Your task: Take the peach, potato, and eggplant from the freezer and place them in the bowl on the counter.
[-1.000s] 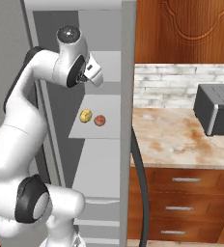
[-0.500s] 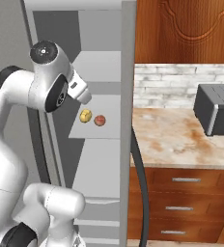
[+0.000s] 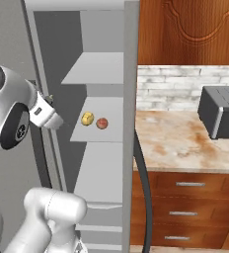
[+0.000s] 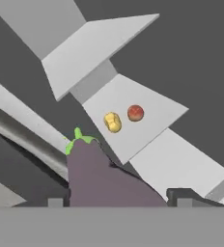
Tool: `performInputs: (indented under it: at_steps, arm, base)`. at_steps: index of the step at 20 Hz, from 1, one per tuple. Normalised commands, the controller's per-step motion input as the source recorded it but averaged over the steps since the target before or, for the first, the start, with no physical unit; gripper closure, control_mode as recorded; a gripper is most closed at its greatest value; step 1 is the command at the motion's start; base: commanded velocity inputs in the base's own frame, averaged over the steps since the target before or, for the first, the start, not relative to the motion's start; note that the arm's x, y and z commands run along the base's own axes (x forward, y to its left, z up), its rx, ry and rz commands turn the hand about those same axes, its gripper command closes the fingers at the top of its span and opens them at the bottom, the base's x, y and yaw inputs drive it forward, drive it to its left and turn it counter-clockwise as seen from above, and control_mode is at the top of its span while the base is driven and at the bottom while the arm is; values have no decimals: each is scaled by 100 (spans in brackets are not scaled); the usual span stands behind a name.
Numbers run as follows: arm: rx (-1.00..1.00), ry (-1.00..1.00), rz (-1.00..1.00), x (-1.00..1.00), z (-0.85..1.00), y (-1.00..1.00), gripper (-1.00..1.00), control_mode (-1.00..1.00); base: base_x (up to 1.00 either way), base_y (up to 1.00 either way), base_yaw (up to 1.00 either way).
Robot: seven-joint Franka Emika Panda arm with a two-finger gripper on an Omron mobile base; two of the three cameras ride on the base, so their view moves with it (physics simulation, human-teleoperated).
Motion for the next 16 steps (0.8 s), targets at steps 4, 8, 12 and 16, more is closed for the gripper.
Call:
performInputs:
  at_steps: [4,8,12,16]
  arm:
    - [0,0,0,0,0,0,100,100]
    - [0,0,0,0,0,0,100,100]
    - [0,0,0,0,0,0,100,100]
    - [0,0,0,0,0,0,100,100]
  base:
    - [-100,9,0]
    - [-100,-14,0]
    - [-100,-79,0]
    - [-55,-100,-3]
